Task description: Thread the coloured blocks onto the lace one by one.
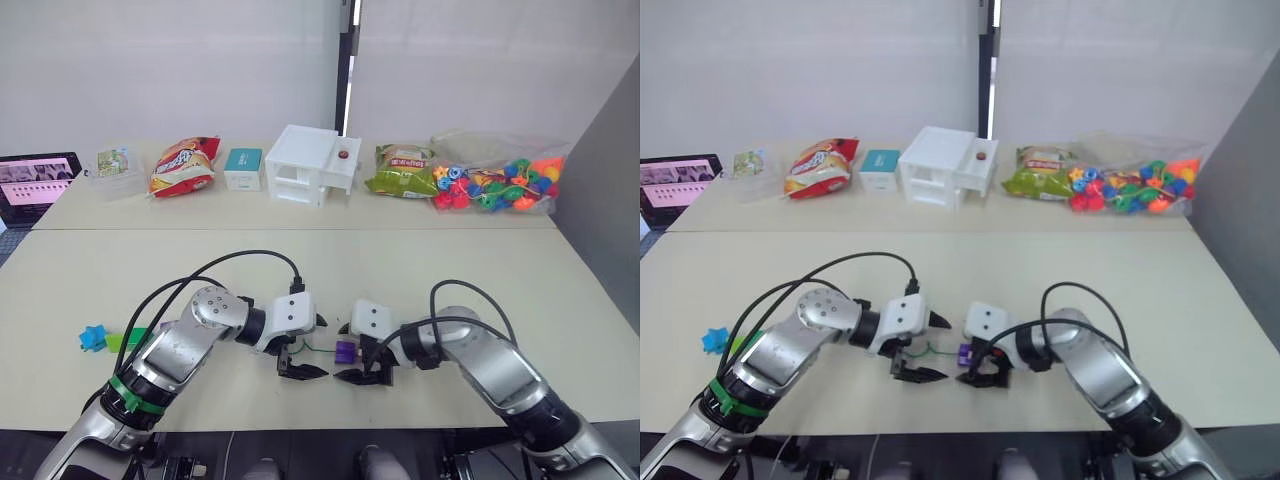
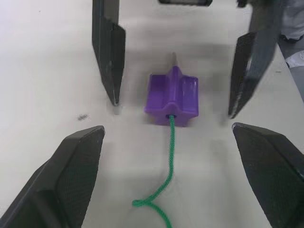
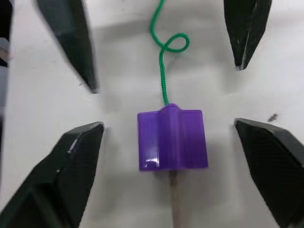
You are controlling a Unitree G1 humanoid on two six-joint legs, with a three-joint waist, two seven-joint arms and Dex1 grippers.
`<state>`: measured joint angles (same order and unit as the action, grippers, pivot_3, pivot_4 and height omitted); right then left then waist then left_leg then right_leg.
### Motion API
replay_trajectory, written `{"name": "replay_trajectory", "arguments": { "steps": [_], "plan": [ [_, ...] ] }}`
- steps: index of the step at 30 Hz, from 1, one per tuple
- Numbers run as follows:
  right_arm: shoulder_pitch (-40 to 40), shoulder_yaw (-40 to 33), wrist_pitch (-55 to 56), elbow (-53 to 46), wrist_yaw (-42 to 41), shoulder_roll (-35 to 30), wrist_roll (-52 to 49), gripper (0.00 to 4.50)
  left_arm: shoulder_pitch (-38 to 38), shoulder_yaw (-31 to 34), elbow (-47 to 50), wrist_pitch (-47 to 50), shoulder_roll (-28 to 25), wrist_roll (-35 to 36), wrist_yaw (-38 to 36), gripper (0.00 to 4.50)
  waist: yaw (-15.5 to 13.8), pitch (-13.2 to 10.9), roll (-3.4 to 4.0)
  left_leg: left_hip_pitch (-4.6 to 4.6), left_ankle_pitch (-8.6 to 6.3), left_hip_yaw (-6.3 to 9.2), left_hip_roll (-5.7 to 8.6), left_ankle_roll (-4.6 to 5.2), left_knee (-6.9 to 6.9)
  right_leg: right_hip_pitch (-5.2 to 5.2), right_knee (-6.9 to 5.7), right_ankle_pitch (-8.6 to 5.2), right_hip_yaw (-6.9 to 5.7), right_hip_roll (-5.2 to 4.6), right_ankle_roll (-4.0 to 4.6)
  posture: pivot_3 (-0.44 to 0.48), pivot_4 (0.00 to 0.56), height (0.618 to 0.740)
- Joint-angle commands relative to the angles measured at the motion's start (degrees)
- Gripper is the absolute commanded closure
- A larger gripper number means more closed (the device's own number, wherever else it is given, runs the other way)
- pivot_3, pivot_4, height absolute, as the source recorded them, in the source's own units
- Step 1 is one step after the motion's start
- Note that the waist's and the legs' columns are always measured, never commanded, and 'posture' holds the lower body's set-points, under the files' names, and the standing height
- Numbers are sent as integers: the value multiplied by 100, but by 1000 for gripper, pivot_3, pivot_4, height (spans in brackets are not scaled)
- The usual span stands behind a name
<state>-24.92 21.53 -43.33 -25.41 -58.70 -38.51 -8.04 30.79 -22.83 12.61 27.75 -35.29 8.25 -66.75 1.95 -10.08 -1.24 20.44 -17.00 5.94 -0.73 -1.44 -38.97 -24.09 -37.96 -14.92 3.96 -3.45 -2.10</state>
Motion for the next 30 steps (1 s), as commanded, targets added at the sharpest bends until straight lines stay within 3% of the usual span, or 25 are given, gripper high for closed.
{"name": "replay_trajectory", "arguments": {
  "steps": [1,4,9,19,22,30],
  "plan": [
    [125,-223,41,-284,-52,-273,-114,35,85,-179,53,-31,161,-91,98,0,8,0,0,-1,0,0,-1,0,0,0,0,0,0,1,0,0,150,740],
    [273,-314,189,-196,-45,-521,-81,35,136,-346,-165,-32,474,-148,204,0,9,0,0,-1,-1,0,-1,1,1,-2,-2,0,0,2,0,0,150,740],
    [324,-310,309,-106,-9,-633,-56,35,154,-587,-499,-196,510,-383,177,0,67,0,-1,-6,0,-2,-3,1,2,-2,-4,0,2,5,0,0,150,740],
    [300,-175,425,31,81,-500,-14,0,194,-596,-657,-295,595,-448,194,3096,30,0,-1,-3,0,-1,-1,1,0,0,-3,0,1,2,0,0,150,740],
    [273,-87,568,176,77,-457,64,0,189,-597,-660,-332,574,-450,162,3127,31,0,-1,-4,0,-1,-1,1,0,0,-3,0,2,3,0,0,150,740],
    [270,59,1030,540,79,-442,281,2516,164,-585,-624,-341,537,-430,104,3127,36,0,-1,-5,0,-1,-2,1,0,1,-4,0,2,3,0,0,150,740]
  ]
}}
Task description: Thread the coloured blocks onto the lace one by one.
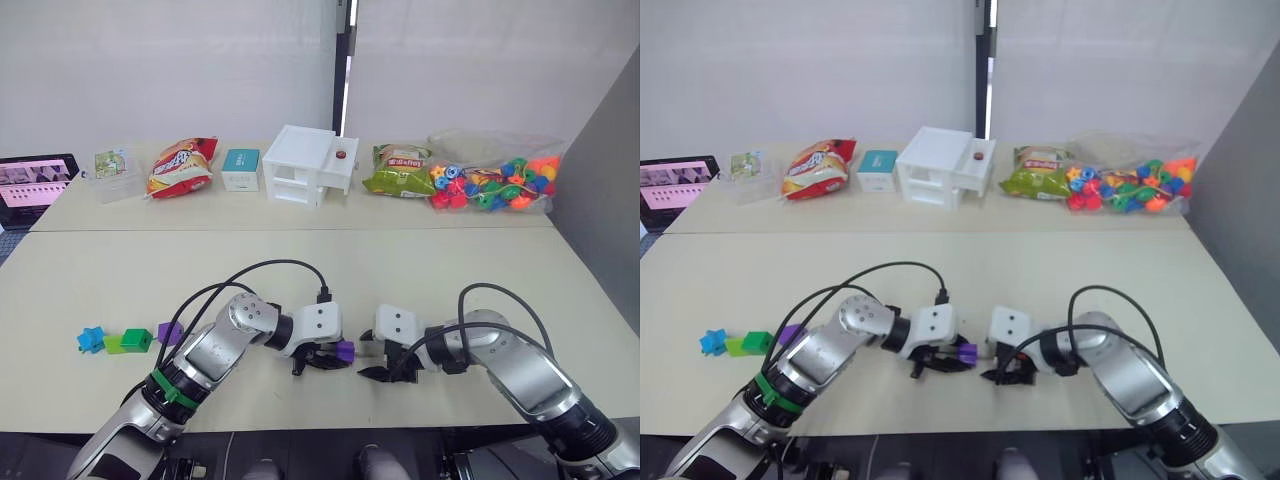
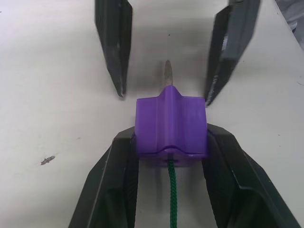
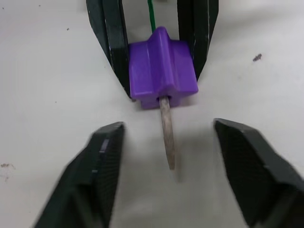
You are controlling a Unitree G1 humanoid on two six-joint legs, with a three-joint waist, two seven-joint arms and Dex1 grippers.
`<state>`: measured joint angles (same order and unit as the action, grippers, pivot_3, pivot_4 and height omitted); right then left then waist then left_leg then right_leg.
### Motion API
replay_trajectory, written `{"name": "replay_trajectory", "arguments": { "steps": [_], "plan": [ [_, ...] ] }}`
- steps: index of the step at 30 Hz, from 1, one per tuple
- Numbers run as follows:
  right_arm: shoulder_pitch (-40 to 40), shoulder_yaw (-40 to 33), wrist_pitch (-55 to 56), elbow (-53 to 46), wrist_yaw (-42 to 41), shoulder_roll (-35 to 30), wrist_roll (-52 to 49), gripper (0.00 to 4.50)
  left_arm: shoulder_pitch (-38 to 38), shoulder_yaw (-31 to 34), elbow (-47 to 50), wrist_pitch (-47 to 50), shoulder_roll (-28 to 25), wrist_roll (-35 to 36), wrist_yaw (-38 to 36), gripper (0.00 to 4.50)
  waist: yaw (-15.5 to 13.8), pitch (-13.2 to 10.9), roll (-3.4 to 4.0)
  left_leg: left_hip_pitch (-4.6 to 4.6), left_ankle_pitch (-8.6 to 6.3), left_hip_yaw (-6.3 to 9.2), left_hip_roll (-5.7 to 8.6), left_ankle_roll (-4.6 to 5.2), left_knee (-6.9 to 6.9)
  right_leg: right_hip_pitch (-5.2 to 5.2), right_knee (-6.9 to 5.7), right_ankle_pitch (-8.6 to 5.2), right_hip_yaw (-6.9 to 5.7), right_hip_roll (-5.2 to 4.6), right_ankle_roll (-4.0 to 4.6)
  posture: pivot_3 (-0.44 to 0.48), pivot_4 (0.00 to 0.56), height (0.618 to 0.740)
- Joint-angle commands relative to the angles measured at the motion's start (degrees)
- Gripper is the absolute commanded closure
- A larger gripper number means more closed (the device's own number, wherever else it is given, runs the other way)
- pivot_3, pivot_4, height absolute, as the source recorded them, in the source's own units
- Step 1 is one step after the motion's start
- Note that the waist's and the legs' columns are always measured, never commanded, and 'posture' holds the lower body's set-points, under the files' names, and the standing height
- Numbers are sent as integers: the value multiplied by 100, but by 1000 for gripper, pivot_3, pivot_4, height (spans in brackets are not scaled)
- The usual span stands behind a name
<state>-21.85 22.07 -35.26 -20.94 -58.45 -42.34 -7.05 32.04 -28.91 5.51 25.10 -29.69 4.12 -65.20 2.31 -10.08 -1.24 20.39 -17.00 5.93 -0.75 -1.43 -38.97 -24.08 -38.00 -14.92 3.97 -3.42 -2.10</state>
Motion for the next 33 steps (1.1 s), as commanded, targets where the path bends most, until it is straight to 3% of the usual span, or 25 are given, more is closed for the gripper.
{"name": "replay_trajectory", "arguments": {
  "steps": [1,6,10,14,19,22,33],
  "plan": [
    [-32,0,270,122,41,-67,190,2798,35,25,94,-73,-24,-15,-56,3127,0,0,0,0,0,0,0,0,0,1,0,0,0,0,0,0,150,740],
    [-29,-2,480,237,-35,-152,293,4496,-7,75,166,-59,-85,24,-92,3127,2,0,0,-1,0,0,0,0,0,1,0,0,0,0,0,0,150,740],
    [-93,-81,518,168,-164,-171,191,4500,-43,245,285,-5,-249,133,-149,3127,1,0,0,-3,0,0,0,0,0,2,-1,0,0,0,0,0,150,740],
    [-194,-101,495,45,-322,-278,159,4500,-267,548,485,-36,-751,229,-302,3127,12,-1,1,-2,0,-1,0,0,1,-1,-1,0,1,0,0,0,150,740],
    [-232,-148,483,-11,-505,-508,139,4500,-1027,1207,208,-614,-2082,190,-683,3127,53,-1,2,-8,0,-1,-8,0,10,-7,-3,0,0,5,1,0,150,740],
    [-217,-155,575,85,-533,-561,179,4500,-1268,1442,-259,-1156,-2594,69,-780,3127,49,-1,3,-12,0,-3,-8,1,11,-4,-1,-1,0,4,1,0,150,740],
    [-266,-76,531,58,-499,-442,210,4500,-1412,1765,-1494,-2434,-3184,-225,-878,3127,77,-1,7,-16,-1,-10,-11,1,11,-4,-5,-1,0,6,1,0,150,740]
  ]
}}
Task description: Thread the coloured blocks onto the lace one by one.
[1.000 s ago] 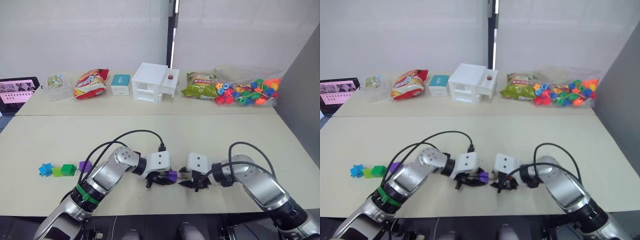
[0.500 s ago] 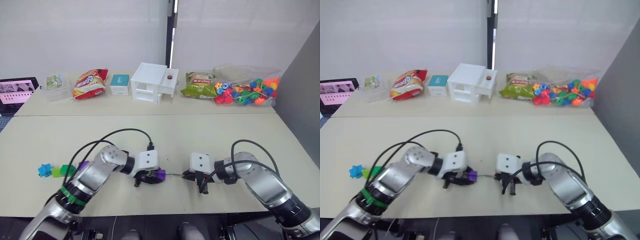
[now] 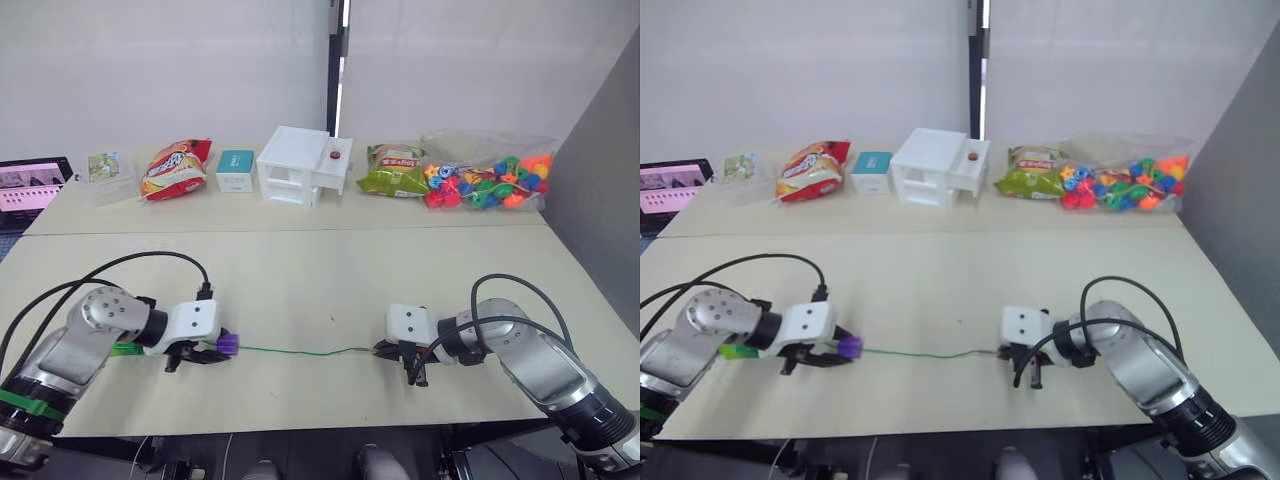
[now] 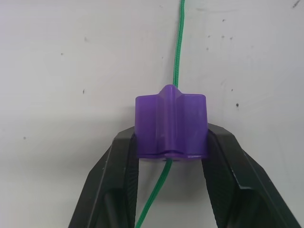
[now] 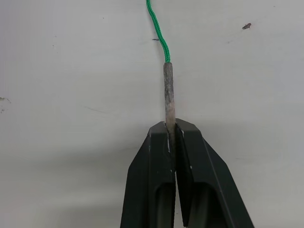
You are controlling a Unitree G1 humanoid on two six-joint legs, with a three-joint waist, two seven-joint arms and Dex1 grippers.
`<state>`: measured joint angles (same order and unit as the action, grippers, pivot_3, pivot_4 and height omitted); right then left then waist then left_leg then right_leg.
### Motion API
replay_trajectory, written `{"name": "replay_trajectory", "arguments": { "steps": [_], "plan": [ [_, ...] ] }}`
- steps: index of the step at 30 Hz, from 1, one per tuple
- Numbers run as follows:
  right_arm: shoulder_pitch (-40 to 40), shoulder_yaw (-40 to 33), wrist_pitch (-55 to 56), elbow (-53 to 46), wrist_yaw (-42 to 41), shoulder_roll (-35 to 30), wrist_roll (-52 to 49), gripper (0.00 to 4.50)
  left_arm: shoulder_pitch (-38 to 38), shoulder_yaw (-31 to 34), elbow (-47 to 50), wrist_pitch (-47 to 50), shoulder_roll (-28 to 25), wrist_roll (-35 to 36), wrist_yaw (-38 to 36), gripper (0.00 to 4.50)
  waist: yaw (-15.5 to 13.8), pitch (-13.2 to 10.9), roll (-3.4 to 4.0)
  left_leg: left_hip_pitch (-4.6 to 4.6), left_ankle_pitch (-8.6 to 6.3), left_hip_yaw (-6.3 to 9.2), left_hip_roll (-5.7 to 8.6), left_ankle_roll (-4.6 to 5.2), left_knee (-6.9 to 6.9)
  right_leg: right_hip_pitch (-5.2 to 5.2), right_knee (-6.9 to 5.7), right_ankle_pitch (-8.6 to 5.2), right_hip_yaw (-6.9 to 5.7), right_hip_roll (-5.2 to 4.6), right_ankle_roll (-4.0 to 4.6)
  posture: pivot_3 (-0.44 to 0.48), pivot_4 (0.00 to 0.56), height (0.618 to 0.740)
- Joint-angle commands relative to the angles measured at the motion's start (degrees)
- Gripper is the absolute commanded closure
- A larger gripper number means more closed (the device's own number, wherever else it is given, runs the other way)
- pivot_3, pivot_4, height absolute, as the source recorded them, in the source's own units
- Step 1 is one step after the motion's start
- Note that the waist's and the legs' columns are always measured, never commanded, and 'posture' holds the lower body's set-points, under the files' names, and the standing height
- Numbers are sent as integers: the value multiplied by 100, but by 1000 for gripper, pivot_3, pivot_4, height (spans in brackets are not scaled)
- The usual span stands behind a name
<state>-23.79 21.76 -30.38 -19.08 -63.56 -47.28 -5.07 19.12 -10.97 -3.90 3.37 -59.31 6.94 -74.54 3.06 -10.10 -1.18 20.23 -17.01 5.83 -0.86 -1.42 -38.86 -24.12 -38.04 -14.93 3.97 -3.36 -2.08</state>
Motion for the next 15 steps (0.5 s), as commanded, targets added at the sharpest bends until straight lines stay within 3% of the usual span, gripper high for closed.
{"name": "replay_trajectory", "arguments": {
  "steps": [1,3,5,11,15],
  "plan": [
    [-84,-26,12,-156,22,90,9,4500,-60,-32,-653,-395,-185,-547,102,3127,5,2,3,-1,0,0,0,0,0,1,0,0,0,0,0,0,150,740],
    [-100,-3,-28,-186,29,145,16,4500,37,-26,-737,-527,-90,-539,146,3127,2,4,8,-2,0,0,0,0,0,1,-2,0,0,0,0,0,150,740],
    [-112,5,-72,-210,30,185,16,4500,111,4,-742,-576,-9,-471,145,2073,-9,4,10,-1,0,0,1,0,0,1,-2,0,0,0,0,0,150,740],
    [-102,1,-283,-425,-59,202,-88,4500,275,46,-654,-491,-123,-428,-99,100,-5,4,10,1,0,0,1,0,0,-1,-3,0,0,0,0,0,150,740],
    [-140,47,-424,-500,-23,268,-98,4500,544,66,-211,134,-415,-297,-616,46,6,0,4,6,-1,1,1,1,0,-5,-3,0,0,0,0,0,150,740]
  ]
}}
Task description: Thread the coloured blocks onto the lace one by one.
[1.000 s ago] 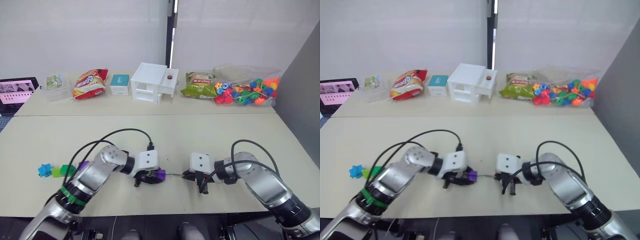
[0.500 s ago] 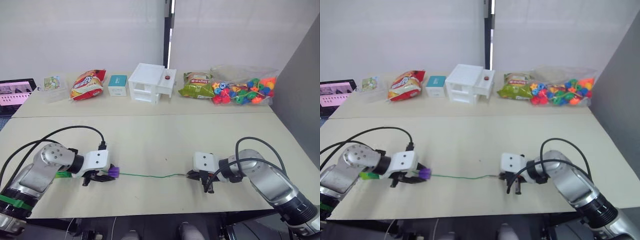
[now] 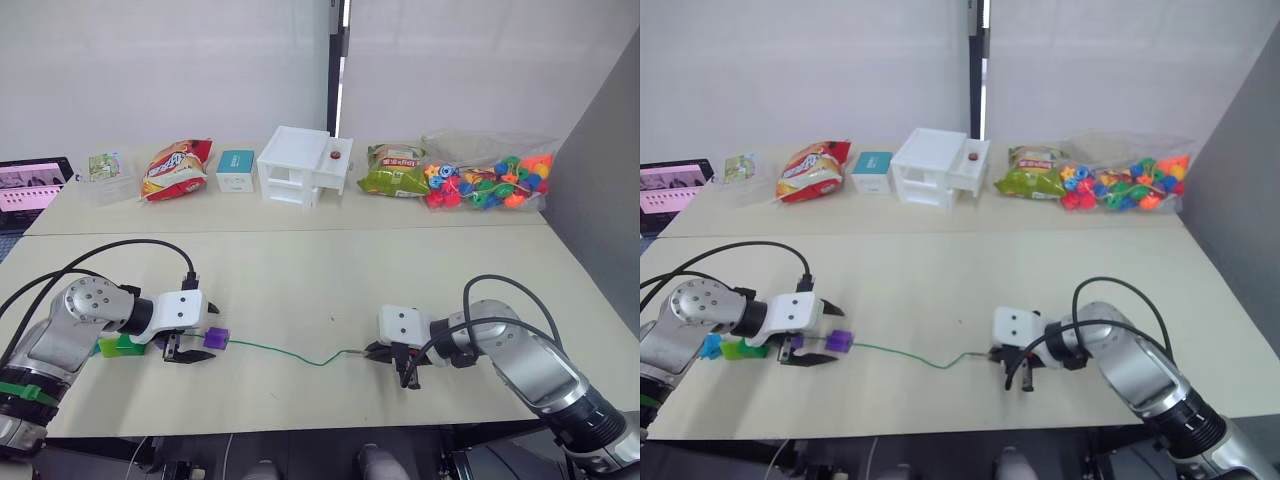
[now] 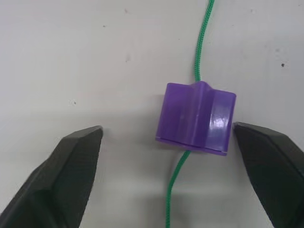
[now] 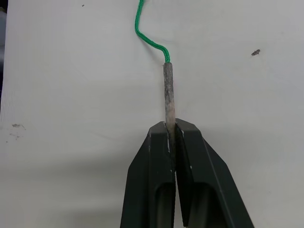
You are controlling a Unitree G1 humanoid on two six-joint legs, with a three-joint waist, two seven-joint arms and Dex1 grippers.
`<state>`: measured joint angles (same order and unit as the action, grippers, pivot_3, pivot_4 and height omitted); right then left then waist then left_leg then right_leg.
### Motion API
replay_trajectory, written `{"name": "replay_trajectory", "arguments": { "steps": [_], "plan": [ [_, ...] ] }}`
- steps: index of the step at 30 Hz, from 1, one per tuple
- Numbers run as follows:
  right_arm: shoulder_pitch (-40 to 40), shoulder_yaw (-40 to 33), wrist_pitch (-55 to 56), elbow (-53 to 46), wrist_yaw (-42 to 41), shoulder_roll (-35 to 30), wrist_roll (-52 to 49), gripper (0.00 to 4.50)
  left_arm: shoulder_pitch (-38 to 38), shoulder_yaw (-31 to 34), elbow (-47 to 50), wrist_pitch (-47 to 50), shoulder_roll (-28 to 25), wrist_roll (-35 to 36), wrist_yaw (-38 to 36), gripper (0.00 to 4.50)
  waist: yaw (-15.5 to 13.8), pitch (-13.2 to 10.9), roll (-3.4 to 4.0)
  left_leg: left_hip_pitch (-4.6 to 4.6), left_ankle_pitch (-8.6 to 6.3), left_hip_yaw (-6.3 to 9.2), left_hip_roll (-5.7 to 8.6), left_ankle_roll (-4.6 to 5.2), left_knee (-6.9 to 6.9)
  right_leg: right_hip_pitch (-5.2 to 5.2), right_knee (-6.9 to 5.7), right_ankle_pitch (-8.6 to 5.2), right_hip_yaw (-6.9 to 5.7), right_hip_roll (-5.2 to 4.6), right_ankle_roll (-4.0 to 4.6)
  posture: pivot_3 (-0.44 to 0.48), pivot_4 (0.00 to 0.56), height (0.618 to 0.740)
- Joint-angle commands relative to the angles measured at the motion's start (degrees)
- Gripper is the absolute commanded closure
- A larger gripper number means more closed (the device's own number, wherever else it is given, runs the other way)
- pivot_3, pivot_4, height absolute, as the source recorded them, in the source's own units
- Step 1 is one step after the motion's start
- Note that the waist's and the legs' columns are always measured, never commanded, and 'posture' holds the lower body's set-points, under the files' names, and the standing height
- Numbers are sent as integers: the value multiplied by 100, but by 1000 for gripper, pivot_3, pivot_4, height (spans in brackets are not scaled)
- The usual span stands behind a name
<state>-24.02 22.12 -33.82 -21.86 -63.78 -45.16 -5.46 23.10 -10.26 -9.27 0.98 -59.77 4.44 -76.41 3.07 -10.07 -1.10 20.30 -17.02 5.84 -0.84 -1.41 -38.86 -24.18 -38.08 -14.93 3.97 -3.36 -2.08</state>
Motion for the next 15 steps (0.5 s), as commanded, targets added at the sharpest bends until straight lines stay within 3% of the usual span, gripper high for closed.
{"name": "replay_trajectory", "arguments": {
  "steps": [1,7,12,15],
  "plan": [
    [-135,27,-110,-228,12,86,-55,4500,182,-6,413,412,-446,-32,-560,46,15,-6,-10,4,0,1,0,0,0,-3,1,0,0,1,0,0,150,740],
    [-228,113,-202,-142,190,363,-1,4500,847,-336,1362,1591,-956,64,-1522,46,-12,-8,-13,16,0,3,2,0,-3,-6,4,0,-2,-1,-1,0,150,740],
    [-203,200,-234,-111,403,582,41,4500,2144,-1726,1455,2276,-1132,-212,-1609,46,-50,-9,-15,17,0,3,3,0,-6,-4,6,-1,-1,-1,-2,0,150,740],
    [-174,213,-288,-146,501,642,39,4500,2683,-2480,1168,2358,-980,-809,-1609,46,-46,-9,-14,17,0,4,5,0,-6,-4,3,-1,-2,0,-2,0,150,740]
  ]
}}
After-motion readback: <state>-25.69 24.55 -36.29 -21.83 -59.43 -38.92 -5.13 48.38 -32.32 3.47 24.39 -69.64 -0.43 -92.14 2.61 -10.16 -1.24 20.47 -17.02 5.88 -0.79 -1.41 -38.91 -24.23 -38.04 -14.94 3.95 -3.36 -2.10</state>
